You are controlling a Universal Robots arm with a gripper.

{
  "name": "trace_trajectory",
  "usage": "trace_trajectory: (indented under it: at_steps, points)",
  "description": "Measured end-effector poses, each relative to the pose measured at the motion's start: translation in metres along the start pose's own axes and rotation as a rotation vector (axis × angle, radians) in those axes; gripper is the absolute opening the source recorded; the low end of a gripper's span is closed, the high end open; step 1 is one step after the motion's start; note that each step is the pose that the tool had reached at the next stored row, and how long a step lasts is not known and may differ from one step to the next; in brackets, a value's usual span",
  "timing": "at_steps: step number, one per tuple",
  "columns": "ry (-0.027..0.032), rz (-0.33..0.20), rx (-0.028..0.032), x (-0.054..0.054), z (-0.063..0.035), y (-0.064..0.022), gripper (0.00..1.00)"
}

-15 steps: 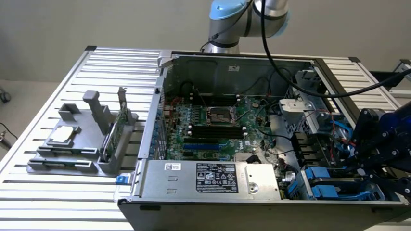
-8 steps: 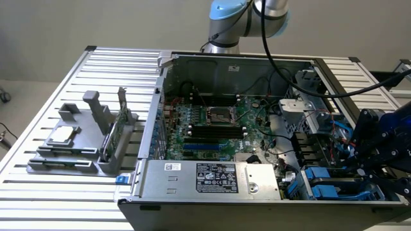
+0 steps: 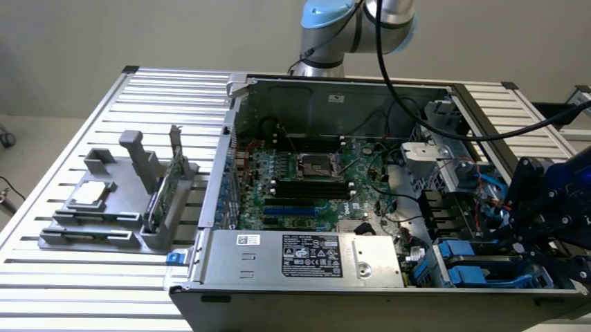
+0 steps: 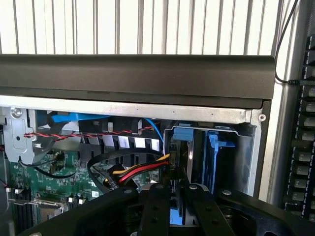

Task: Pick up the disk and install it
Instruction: 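Insert the first disk wire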

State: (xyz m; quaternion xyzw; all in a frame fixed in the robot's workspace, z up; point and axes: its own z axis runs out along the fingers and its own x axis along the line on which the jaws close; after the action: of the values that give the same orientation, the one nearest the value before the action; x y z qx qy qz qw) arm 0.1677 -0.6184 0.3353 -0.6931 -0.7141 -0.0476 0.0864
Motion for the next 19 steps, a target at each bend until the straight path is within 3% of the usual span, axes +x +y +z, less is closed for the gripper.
trace_trajectory:
  at_steps: [19]
  points:
    - [-0.0009,0.011,-0.0047,-0.001,0.005,0.0002,0.17]
